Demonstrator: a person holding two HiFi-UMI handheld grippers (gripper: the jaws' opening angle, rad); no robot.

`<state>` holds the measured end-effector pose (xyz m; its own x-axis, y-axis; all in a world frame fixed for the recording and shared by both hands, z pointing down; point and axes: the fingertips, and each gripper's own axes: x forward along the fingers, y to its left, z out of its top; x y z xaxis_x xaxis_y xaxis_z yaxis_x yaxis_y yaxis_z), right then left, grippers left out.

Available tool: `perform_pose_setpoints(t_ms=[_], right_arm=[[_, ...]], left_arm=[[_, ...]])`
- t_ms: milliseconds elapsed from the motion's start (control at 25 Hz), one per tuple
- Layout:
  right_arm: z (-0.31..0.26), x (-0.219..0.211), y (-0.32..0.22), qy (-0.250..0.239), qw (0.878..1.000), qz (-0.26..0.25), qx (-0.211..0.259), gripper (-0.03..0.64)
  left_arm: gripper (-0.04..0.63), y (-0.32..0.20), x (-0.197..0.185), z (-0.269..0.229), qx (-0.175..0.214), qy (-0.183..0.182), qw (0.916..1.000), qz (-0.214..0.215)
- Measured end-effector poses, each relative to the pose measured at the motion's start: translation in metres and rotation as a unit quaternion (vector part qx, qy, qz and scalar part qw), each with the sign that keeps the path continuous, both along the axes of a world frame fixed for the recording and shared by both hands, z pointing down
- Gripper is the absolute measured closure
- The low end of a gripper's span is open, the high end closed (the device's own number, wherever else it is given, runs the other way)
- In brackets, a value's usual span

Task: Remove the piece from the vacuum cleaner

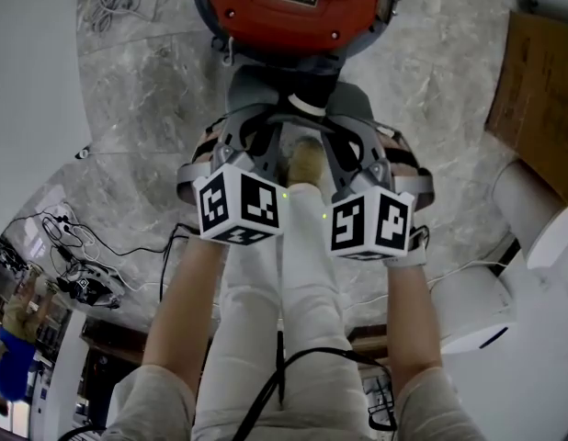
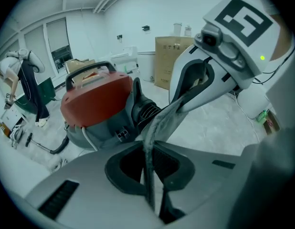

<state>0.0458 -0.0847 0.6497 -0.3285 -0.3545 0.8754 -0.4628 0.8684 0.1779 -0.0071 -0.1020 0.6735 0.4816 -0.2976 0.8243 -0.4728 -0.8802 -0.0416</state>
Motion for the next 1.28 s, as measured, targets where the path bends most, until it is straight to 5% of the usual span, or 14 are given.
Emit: perform_pose_setpoints(t_ms=[160,280,520,760,1040,1280], right_arm=[[-0.004,-0.004,-0.001,0.025,0.999,-0.036,0.010,0.580],[-0.001,0.002,0.000,0.008,1.000,-0.007,-0.006,0.580],[0.014,0.013,0.002,-0.033,0.997,0.066,-0.033,0.580],[0.033,0.018,0.005,-0.063,0.990,0.103,-0.071,0.580],[0.037,0.020,0.004,-0.042,0.993,0.089,-0.065,0.580],[0.021,0.016,0.006,-0.003,0.998,0.053,-0.039,0.580]], left_arm=[[0.560,0.001,-0.003,0.010,-0.023,-0.001,0.9997,-0.004],[0.561,0.004,0.001,0.009,-0.037,0.009,0.9992,-0.009],[0.561,0.003,0.005,-0.024,-0.014,0.021,0.9997,0.004],[0.560,0.008,0.025,-0.040,0.029,-0.012,0.9984,0.048],[0.560,0.013,0.021,-0.025,0.004,0.016,0.9999,0.004],[0.560,0.010,0.008,-0.011,-0.007,0.000,0.9997,-0.025]])
